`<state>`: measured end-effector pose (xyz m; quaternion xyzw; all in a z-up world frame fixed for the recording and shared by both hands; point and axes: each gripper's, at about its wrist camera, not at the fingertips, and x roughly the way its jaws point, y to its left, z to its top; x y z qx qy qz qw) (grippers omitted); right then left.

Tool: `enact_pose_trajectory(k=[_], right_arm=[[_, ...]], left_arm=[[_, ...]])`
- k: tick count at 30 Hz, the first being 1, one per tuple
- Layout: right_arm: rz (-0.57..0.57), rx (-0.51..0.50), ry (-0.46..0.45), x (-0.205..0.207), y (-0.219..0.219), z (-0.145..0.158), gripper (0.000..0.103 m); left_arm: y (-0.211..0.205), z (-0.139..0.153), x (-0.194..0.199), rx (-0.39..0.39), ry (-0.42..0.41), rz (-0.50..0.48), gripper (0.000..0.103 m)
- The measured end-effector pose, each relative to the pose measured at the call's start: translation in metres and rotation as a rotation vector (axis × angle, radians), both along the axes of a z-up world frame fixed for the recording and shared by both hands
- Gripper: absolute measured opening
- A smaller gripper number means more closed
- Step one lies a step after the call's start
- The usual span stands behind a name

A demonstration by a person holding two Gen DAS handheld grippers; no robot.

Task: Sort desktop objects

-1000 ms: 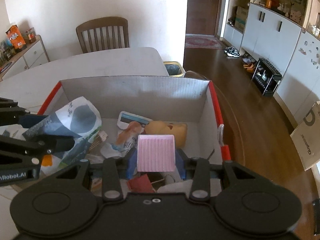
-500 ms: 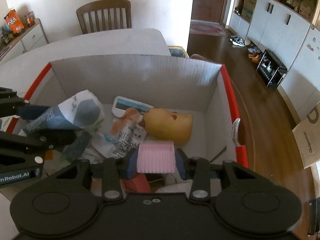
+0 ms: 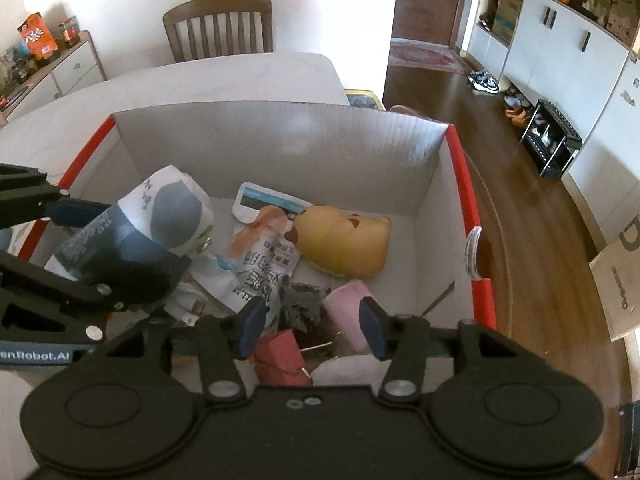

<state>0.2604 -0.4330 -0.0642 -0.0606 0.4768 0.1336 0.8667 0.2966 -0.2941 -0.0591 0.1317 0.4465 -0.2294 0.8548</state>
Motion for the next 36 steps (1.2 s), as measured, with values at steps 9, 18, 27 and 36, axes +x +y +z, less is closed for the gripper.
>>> enact_pose_trajectory(k=[9, 18, 27, 36], right_arm=[[0.021, 0.039, -0.036, -0.017, -0.01, 0.016, 0.066], [0.025, 0.079, -0.078, -0.035, -0.013, 0.041, 0.066], [0.018, 0.119, -0.114, -0.061, -0.008, 0.059, 0.067], [0.006, 0.143, -0.159, -0.089, 0.005, 0.072, 0.067]], left_arm=[[0.01, 0.012, -0.01, -0.053, -0.014, 0.002, 0.073], [0.027, 0.027, -0.026, -0.112, -0.024, 0.011, 0.076], [0.04, 0.044, -0.044, -0.153, -0.049, 0.025, 0.076], [0.059, 0.059, -0.07, -0.181, -0.077, 0.028, 0.076]])
